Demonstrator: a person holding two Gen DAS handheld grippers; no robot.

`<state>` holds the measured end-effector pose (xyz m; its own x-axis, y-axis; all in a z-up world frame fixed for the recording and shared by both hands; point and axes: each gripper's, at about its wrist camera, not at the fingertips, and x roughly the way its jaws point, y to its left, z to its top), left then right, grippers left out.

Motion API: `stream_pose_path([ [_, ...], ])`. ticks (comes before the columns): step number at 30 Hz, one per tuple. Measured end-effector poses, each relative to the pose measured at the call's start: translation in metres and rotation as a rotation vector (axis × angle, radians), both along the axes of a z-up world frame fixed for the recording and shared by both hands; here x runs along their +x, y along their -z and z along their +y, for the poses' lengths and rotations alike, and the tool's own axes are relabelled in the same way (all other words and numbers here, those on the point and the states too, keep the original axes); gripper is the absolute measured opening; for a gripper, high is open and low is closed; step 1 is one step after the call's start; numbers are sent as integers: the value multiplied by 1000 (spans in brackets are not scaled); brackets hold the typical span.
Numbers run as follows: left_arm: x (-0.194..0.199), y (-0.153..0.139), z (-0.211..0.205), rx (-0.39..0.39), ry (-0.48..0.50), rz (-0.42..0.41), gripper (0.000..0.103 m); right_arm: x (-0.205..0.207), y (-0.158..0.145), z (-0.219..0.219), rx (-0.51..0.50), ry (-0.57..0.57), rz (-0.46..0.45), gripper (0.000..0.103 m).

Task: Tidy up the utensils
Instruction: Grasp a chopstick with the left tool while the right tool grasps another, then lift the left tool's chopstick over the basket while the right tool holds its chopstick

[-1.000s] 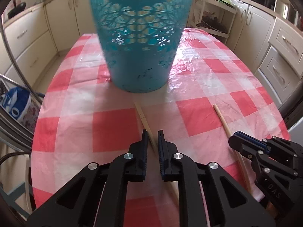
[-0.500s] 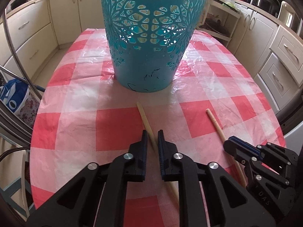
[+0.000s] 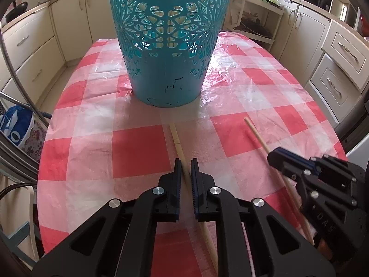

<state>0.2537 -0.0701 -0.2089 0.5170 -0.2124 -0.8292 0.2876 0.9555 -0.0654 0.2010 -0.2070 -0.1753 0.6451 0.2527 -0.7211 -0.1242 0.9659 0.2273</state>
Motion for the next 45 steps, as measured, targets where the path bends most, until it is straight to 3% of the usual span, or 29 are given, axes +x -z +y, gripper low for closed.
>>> stream_pose_path([
  [9, -5, 2, -10, 59, 13, -45, 9, 4, 4, 4, -42, -3, 12, 7],
  [17, -10, -1, -3, 30, 19, -44, 5, 1, 6, 6, -41, -2, 5, 7],
  [21, -15, -15, 5, -34, 21, -63, 5, 2, 6, 4, -33, 0, 5, 7],
  [25, -22, -49, 23, -152, 24, -132, 5, 2, 6, 3, -26, 1, 6, 7],
  [32, -8, -146, 68, -343, -62, -347, 5, 2, 6, 2, -19, 5, 7, 7],
  [38, 28, -202, 70, -400, -101, -501, 5, 2, 6, 1, -8, 7, 6, 7],
  [45, 78, -227, 42, -419, -151, -632, 5, 2, 7, -2, 5, 3, 5, 7],
])
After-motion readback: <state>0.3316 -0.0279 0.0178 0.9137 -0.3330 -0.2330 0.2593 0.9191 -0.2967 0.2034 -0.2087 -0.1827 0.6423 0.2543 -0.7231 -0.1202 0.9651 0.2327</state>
